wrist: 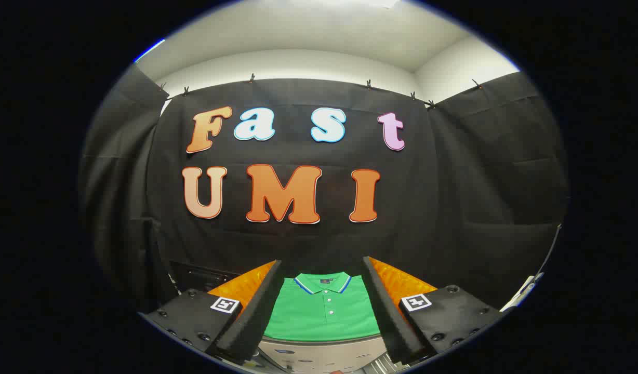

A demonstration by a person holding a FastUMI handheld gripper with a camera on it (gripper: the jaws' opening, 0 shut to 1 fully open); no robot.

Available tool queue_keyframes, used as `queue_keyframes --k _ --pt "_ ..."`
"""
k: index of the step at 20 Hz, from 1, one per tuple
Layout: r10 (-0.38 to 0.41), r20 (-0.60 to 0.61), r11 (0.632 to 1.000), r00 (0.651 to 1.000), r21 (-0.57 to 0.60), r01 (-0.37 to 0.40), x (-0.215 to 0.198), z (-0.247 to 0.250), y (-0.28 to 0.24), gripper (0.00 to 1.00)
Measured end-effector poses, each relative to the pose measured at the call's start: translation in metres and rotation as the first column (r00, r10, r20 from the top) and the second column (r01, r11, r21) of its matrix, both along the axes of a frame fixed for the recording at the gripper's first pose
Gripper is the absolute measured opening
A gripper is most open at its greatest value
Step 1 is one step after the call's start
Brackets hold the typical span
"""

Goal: Put the clothes into the washing machine and then close the washing machine lid.

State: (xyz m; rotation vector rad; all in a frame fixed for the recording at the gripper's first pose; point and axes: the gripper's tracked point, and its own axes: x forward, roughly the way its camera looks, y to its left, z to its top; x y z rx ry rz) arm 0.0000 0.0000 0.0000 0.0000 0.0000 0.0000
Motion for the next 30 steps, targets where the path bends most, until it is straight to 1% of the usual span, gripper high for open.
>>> queue_keyframes --k 22,26,30 --pt "-0.009 -0.024 1.000 1.000 -0.003 0.009 0.013 -0.007 -0.002 0.97" --pt "-0.008 -0.046 1.000 0.999 0.009 0.009 0.030 -0.015 -0.007 0.97" --pt "-0.005 -0.080 1.000 0.997 0.015 0.006 0.059 -0.030 -0.014 0.97"
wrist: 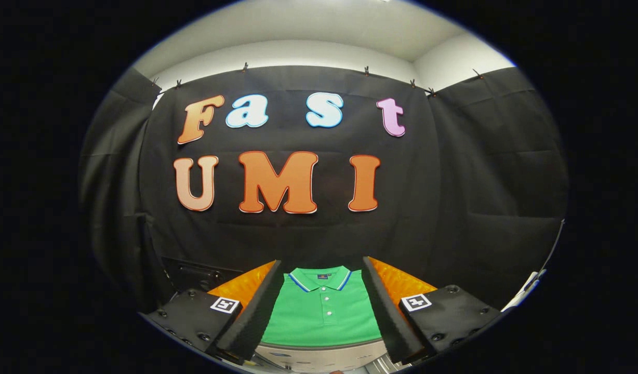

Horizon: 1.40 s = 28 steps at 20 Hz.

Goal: Put the clothes into the washing machine and then close the washing machine lid.

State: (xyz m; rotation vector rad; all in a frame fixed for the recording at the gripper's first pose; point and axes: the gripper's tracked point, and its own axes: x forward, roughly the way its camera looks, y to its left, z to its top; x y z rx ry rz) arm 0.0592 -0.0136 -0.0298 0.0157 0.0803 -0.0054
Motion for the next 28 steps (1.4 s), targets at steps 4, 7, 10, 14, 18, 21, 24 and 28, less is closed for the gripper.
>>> queue_keyframes --k 4,7,10,14,18,21,24,28 --pt "0.010 -0.046 1.000 0.999 0.004 -0.009 0.037 -0.020 -0.007 0.97" --pt "0.022 -0.110 1.000 0.994 0.008 -0.021 0.064 -0.045 -0.012 0.97" --pt "0.030 -0.185 1.000 0.982 0.006 -0.029 0.095 -0.075 -0.016 0.97" --pt "0.040 -0.287 0.998 0.957 0.054 -0.026 0.128 -0.115 -0.020 0.98" --pt "0.049 -0.386 0.996 0.921 0.086 -0.017 0.148 -0.154 -0.022 0.98" --pt "0.050 -0.450 0.997 0.891 0.082 -0.014 0.156 -0.177 -0.024 0.98" --pt "0.051 -0.499 0.997 0.865 0.079 -0.013 0.159 -0.194 -0.023 0.98" --pt "0.061 -0.560 0.996 0.827 0.091 -0.011 0.159 -0.207 -0.022 0.98"
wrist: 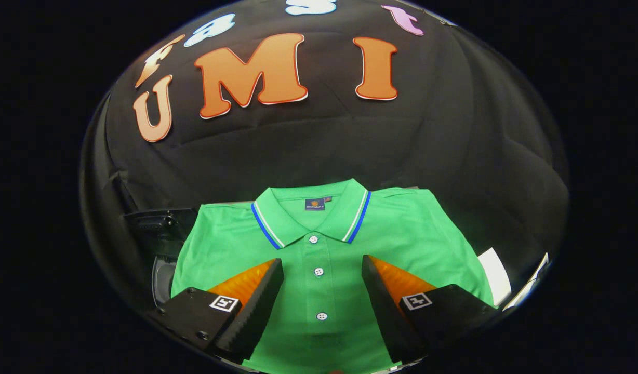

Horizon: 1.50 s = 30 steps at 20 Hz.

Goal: Put the clothes into the washing machine and then close the washing machine lid.

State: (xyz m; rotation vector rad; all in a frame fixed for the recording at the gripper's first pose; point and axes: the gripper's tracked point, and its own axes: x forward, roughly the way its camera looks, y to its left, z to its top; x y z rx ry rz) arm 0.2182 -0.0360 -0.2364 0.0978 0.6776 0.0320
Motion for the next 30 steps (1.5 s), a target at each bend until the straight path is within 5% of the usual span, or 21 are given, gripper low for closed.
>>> queue_keyframes --k 14,21,23,25,30 --pt "0.013 -0.198 0.999 0.980 -0.033 -0.020 0.000 -0.013 0.005 0.98" --pt "0.079 -0.209 0.994 0.975 -0.051 -0.092 -0.002 -0.011 0.014 0.59" --pt "0.077 -0.221 0.995 0.972 -0.038 -0.087 -0.001 -0.005 0.020 0.57" --pt "0.060 -0.235 0.995 0.970 -0.062 -0.077 0.001 -0.010 0.023 0.33" --pt "0.023 -0.297 0.995 0.955 -0.084 -0.050 -0.002 -0.010 0.024 0.33"
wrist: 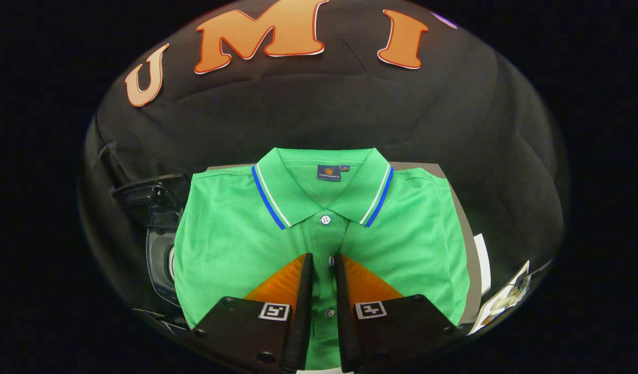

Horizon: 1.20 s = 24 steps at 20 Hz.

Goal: Put the clothes into the washing machine and then close the washing machine lid.

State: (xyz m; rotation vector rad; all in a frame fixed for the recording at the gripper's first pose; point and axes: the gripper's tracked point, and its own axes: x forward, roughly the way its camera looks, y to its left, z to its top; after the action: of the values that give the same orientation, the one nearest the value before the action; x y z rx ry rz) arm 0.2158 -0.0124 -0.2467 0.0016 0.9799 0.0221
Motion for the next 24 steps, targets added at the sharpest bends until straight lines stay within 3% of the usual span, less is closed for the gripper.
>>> queue_keyframes --k 1,2,5,11,19,24 --pt "-0.005 0.008 1.000 1.000 0.021 0.005 0.002 0.006 0.004 0.33" --pt "-0.010 0.014 1.000 1.000 0.024 0.009 0.003 0.003 0.003 0.14" --pt "-0.004 0.036 1.000 0.999 0.026 0.003 0.002 0.003 0.002 0.13" --pt "-0.062 0.176 0.985 0.982 0.172 0.031 0.002 0.013 -0.001 0.13" --pt "-0.098 0.423 0.966 0.901 0.259 -0.016 0.012 0.060 -0.001 0.12" --pt "-0.121 0.554 0.954 0.824 0.296 -0.058 0.000 0.106 -0.003 0.12"
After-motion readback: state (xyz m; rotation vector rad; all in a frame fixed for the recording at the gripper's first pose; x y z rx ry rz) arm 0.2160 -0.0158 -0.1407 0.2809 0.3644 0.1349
